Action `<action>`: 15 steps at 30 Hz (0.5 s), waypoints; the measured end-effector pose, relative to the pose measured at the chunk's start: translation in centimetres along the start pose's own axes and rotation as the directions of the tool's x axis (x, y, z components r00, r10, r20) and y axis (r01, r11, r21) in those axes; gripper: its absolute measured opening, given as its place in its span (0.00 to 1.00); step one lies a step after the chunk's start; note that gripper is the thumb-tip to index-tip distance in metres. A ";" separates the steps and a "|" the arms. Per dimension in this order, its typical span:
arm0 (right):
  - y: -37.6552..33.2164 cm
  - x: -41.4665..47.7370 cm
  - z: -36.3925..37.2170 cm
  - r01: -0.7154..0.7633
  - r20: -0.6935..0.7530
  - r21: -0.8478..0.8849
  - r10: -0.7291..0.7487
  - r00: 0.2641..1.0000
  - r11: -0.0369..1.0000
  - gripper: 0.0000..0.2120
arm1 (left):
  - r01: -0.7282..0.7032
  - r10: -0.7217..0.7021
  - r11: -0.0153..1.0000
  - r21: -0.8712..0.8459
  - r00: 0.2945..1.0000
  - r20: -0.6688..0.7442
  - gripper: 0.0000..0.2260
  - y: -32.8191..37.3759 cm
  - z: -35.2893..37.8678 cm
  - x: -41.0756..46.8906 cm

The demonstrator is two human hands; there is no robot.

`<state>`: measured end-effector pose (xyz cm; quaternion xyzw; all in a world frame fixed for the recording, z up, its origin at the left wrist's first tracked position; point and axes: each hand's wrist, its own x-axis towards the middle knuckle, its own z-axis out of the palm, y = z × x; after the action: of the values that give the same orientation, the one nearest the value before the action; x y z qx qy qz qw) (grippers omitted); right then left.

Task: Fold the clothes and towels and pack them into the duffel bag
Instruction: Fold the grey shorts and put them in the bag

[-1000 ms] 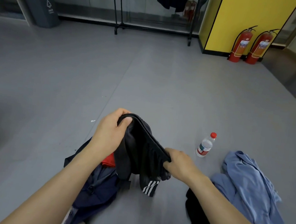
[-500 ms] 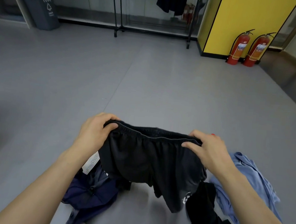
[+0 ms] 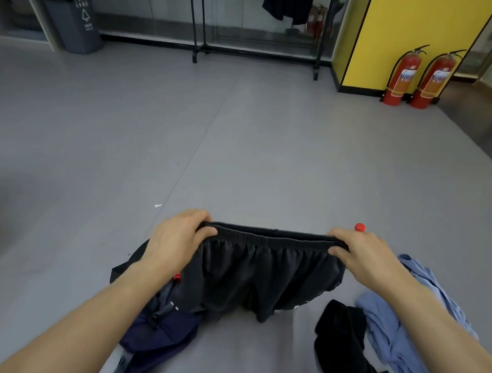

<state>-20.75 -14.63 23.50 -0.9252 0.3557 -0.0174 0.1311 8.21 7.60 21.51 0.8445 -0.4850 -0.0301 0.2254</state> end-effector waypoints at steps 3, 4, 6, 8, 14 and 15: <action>1.1 3.5 1.4 -0.008 -0.025 -0.074 0.006 1.000 0.997 0.04 | 0.100 -0.093 0.993 -0.058 0.989 0.118 0.04 -0.4 2.3 2.5; 1.5 4.8 1.6 -0.014 -0.060 -0.078 0.010 0.998 0.997 0.05 | 0.153 -0.136 0.979 -0.131 0.982 0.133 0.05 -0.1 2.8 3.8; 2.1 7.3 1.3 -0.020 -0.141 -0.067 0.010 0.990 0.998 0.07 | 0.166 -0.151 0.964 -0.206 0.985 0.083 0.05 0.1 3.4 6.7; 2.9 9.5 0.3 -0.021 -0.229 -0.063 0.006 0.973 0.998 0.09 | 0.108 -0.114 0.976 -0.189 0.993 -0.023 0.04 0.9 3.8 9.6; 4.8 11.6 -3.9 0.009 -0.484 -0.019 -0.017 0.875 1.000 0.12 | -0.086 0.035 0.976 -0.201 0.969 -0.246 0.02 3.3 2.7 13.8; 4.9 11.3 -4.1 0.017 -0.517 -0.015 -0.022 0.856 1.000 0.13 | -0.115 0.057 0.972 -0.205 0.962 -0.269 0.02 3.3 2.8 13.7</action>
<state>-16.05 -26.57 25.53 -0.8909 0.3684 -0.2645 0.0259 12.00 -6.17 22.67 0.7891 -0.4813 0.0381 0.3797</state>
